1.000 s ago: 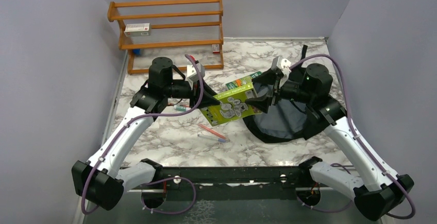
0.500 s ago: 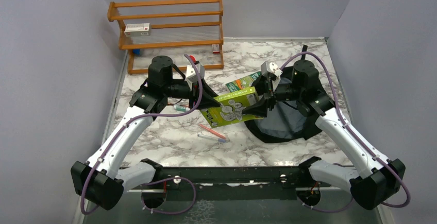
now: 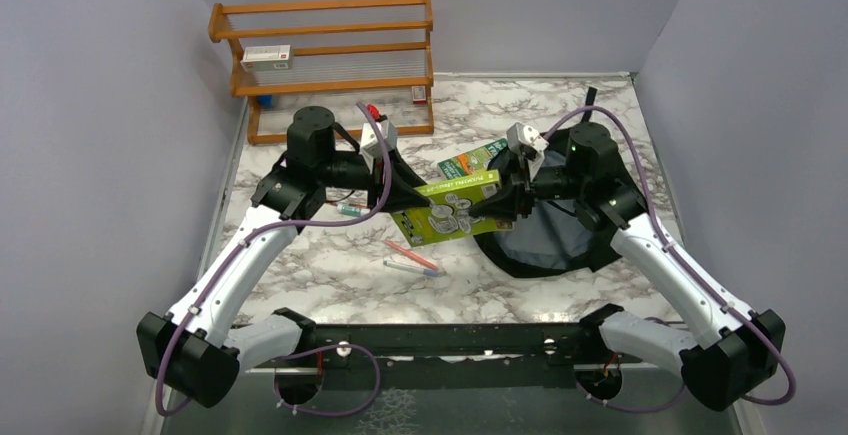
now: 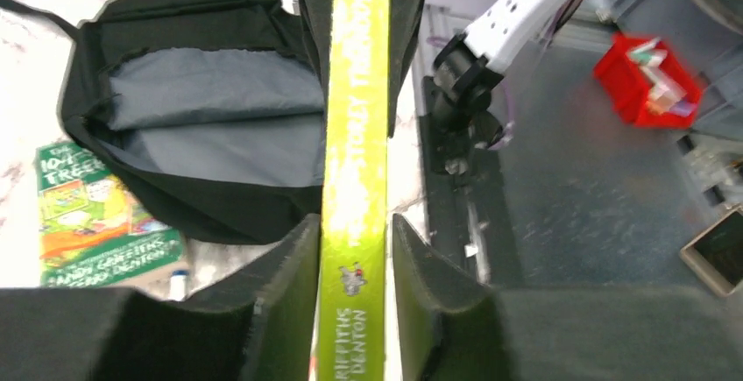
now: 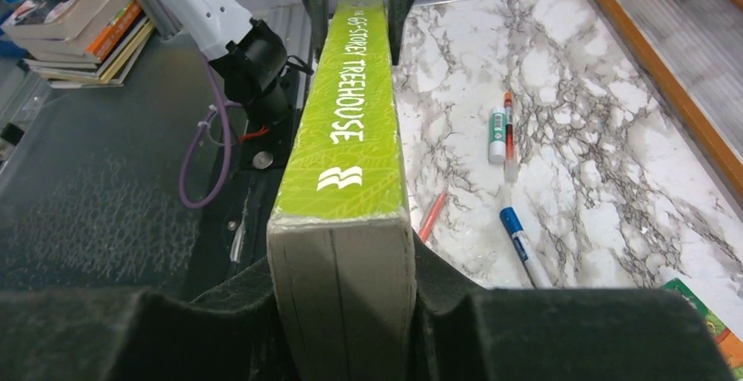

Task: Pack the student bag
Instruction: Pick up the book from the center of the board.

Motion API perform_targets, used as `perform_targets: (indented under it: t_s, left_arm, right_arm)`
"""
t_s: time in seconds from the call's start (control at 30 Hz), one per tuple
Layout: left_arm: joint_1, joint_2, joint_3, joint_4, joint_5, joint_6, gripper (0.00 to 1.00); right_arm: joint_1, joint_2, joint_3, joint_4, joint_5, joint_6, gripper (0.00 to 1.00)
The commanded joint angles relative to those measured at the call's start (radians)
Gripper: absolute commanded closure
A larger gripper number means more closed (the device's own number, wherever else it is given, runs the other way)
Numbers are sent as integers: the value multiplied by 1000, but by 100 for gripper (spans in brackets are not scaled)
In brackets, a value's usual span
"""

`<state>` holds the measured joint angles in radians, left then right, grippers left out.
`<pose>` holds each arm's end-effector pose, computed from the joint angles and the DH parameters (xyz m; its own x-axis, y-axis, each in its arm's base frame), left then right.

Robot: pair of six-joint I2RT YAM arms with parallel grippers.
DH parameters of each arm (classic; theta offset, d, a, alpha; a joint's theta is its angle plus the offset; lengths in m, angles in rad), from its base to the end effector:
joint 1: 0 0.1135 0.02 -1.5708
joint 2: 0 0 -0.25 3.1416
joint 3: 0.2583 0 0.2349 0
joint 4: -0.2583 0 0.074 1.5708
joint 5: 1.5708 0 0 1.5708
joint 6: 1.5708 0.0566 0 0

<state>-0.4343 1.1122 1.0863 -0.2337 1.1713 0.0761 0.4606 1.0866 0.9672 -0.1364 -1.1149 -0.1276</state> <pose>0.1874 -0.1444 0.3671 -0.1583 0.1060 -0.9817 0.9863 -0.0300 -0.1623 0.1852 0.1486 0.3423 -0.1009 -0.1126 -0.9885 -0.9947 -0.0061 0.1022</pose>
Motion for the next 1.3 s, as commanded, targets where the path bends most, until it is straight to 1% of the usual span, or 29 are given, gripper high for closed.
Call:
perform_targets:
  t_s: [0.0,0.07,0.1,0.13,0.17,0.3,0.47,0.53,0.63,0.67,0.9,1.1,1.27]
  left_arm:
    - [-3,-27,33,89,-6,-61,43]
    - [-3,-48,28,104,-28,-71,28]
    - [-3,-59,27,114,-36,-86,13]
    - [-3,-71,25,126,-49,-109,3]
    - [-3,-83,23,139,-56,-120,1]
    - [-3,-130,12,186,-62,-145,1]
    - [-3,-148,-13,278,-74,-225,1]
    - [-3,-154,-32,355,-70,-294,1]
    - [-3,-158,-69,529,-31,-436,1]
    - [-3,-157,-72,559,-21,-465,1]
    - [-15,-153,-71,571,-39,-495,2]
    - [-44,-138,-78,583,-54,-507,15]
    - [-59,-127,-80,585,-51,-502,28]
  right_arm:
    - [-1,-102,-62,212,84,118,99]
    - [0,-134,-93,274,105,179,99]
    - [-1,-148,-100,303,113,213,99]
    - [0,-156,-102,329,113,237,99]
    - [-1,-165,-101,348,106,256,99]
    - [-1,-189,-90,429,76,334,99]
    - [-1,-225,-70,504,81,391,99]
    - [-1,-242,-61,515,98,399,99]
    - [0,-263,-50,523,146,414,99]
    - [-2,-271,-47,530,156,423,99]
    - [0,-270,-41,644,162,508,99]
    - [0,-213,-28,737,134,567,99]
    - [0,-188,-19,755,131,582,99]
